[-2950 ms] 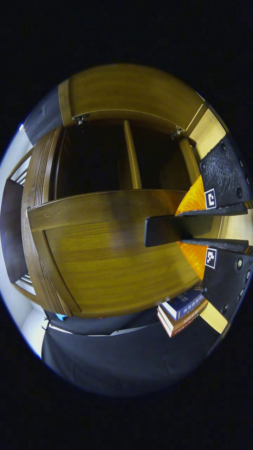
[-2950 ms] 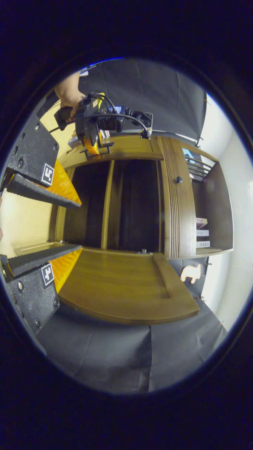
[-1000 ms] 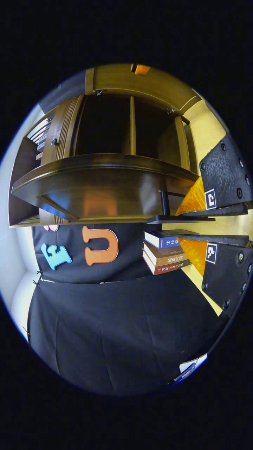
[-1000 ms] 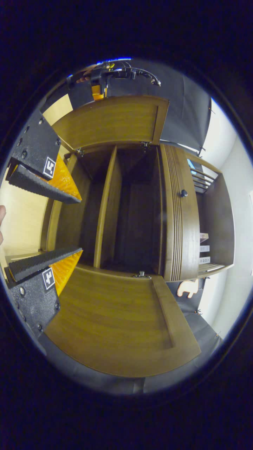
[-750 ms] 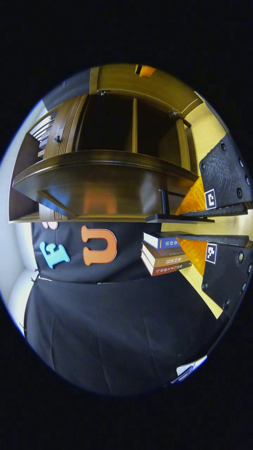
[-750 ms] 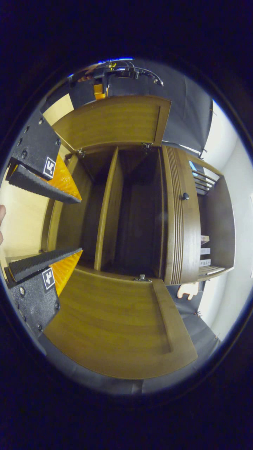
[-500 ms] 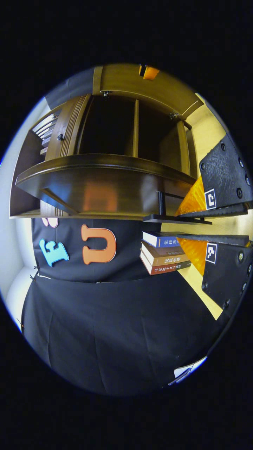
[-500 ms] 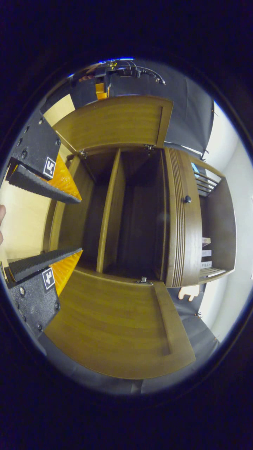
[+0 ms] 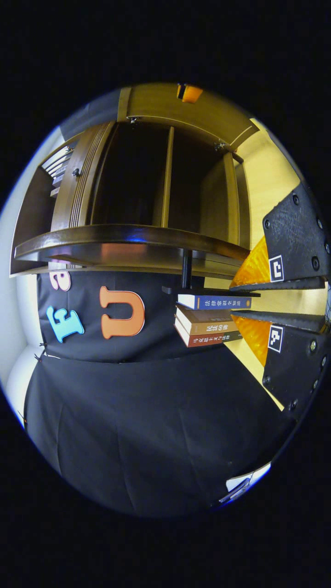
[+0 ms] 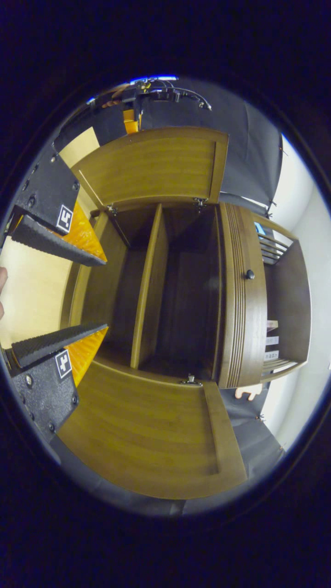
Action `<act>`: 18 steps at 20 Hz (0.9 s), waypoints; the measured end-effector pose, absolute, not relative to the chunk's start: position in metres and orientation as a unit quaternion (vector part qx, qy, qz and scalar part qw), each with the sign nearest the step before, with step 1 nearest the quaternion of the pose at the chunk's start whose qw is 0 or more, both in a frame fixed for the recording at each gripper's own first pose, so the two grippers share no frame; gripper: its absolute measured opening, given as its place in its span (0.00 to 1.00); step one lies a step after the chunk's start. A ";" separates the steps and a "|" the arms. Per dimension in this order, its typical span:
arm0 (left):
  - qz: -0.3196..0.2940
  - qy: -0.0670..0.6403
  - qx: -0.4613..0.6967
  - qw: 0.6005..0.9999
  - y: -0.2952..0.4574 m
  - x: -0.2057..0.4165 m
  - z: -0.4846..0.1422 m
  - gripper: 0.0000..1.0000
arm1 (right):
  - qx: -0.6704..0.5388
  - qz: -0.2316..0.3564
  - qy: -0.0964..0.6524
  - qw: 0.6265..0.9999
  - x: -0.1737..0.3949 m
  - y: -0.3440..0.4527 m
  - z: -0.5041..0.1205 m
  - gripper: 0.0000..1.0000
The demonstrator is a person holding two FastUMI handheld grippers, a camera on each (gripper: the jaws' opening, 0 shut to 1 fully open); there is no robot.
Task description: Open the right door of the double-door shoe cabinet with the right hand, and open the left door with the left hand.
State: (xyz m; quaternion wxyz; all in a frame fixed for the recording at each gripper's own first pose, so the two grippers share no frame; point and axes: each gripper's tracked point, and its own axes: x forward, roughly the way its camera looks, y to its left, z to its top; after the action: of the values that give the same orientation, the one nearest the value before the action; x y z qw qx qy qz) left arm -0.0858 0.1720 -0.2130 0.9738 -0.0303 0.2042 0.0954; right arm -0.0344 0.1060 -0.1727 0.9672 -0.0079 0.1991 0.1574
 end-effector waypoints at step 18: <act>0.195 0.121 0.019 0.973 0.137 -0.103 -0.143 0.64 | 0.011 0.153 0.163 0.975 -0.037 0.074 -0.134 0.79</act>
State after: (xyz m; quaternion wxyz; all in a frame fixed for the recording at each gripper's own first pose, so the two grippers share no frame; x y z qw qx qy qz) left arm -0.1031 0.1366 -0.1435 0.9731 0.0194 0.1210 0.1952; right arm -0.0372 0.0737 -0.1344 0.9746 0.0111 0.1628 0.1533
